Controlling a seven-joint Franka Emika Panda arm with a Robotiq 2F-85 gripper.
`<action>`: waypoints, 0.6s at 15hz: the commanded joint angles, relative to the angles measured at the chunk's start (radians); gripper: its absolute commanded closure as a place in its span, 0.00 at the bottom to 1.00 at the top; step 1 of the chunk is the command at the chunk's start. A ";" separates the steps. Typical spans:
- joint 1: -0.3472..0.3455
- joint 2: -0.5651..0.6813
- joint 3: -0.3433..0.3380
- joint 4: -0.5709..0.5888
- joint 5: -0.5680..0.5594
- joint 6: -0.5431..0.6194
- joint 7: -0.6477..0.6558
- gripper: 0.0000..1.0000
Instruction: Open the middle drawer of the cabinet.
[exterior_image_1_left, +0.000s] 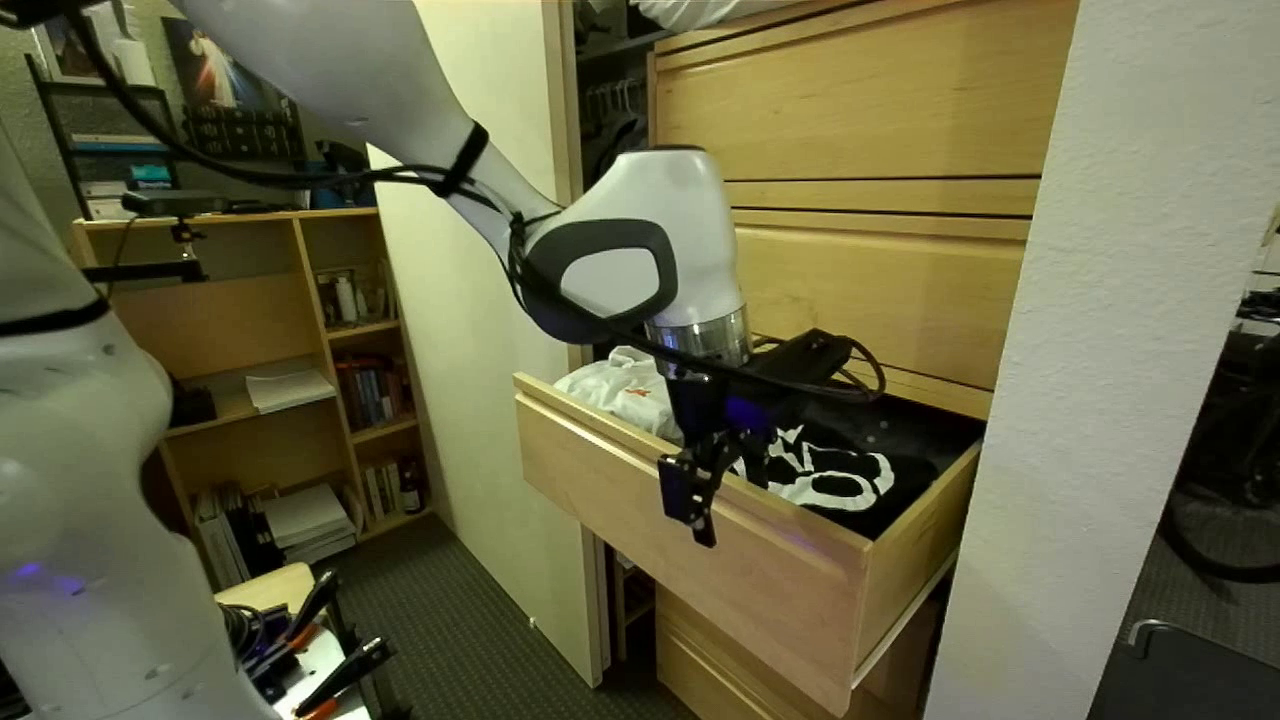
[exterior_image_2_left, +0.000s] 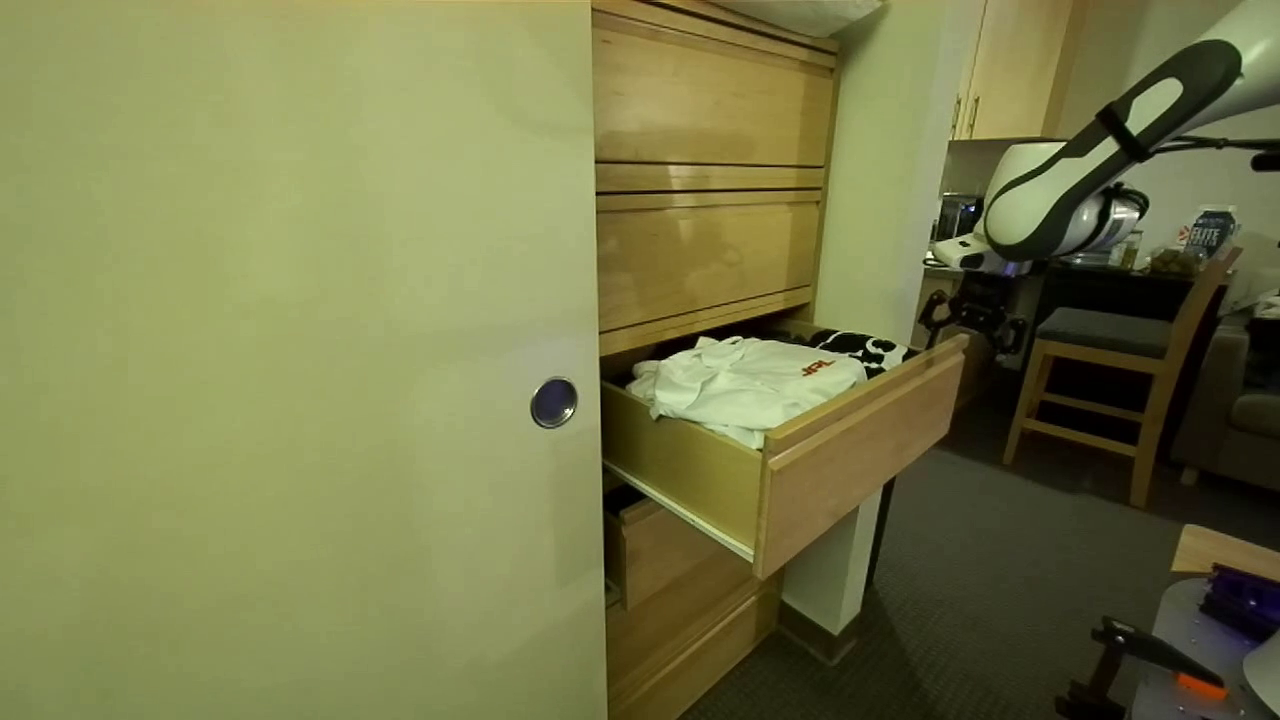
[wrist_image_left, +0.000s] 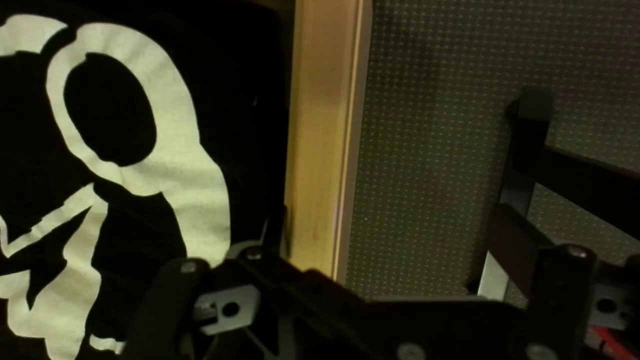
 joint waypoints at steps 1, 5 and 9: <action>-0.012 -0.047 -0.049 -0.049 0.017 -0.021 -0.106 0.00; -0.019 -0.056 -0.081 -0.066 -0.001 -0.018 -0.152 0.00; -0.026 -0.064 -0.101 -0.080 -0.017 -0.016 -0.185 0.00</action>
